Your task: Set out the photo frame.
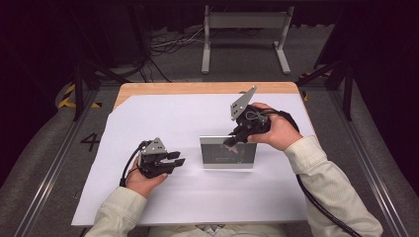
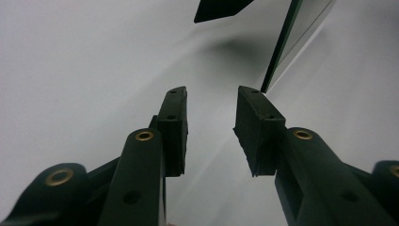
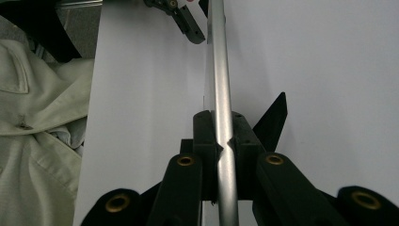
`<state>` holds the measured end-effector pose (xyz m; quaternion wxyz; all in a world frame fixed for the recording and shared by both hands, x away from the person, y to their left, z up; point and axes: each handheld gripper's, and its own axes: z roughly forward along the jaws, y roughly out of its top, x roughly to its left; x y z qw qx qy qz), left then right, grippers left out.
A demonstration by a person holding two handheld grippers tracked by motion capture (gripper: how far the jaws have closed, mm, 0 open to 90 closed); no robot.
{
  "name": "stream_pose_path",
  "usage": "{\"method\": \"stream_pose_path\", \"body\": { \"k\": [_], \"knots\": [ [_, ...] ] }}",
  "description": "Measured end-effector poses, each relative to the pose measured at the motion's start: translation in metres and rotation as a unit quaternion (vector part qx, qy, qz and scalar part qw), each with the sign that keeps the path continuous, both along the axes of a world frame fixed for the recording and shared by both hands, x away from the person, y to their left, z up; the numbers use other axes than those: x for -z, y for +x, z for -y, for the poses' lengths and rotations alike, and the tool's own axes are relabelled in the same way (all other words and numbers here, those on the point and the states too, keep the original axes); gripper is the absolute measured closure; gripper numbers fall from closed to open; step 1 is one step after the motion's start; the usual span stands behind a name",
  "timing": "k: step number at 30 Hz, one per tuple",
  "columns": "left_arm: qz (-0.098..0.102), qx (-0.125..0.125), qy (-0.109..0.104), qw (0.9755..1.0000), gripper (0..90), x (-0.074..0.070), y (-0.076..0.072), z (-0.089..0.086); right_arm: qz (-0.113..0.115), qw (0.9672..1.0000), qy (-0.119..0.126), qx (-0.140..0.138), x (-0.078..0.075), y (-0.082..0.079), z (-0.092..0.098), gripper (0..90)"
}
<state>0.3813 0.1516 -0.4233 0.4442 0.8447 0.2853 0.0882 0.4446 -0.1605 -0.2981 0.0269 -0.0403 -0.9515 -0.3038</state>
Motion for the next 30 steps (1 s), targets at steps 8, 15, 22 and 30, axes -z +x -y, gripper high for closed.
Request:
{"method": "stream_pose_path", "body": {
  "k": [8,15,22,30],
  "knots": [
    [0.000,0.003,0.001,1.0000,64.7,0.001,0.002,0.003,0.003,1.0000,-0.005,-0.003,0.005,0.006,0.005,83.8],
    [0.000,0.006,0.002,1.0000,64.6,0.001,0.003,0.005,0.006,0.9999,-0.010,-0.003,0.008,0.009,0.010,83.3],
    [-0.002,0.009,0.002,1.0000,64.5,0.001,0.003,0.006,0.019,0.9996,-0.019,0.003,0.010,0.013,0.014,80.7],
    [-0.001,0.009,0.003,1.0000,64.4,0.001,0.004,0.006,0.051,0.9987,-0.007,0.006,0.009,0.016,0.018,67.9]
  ]
}}
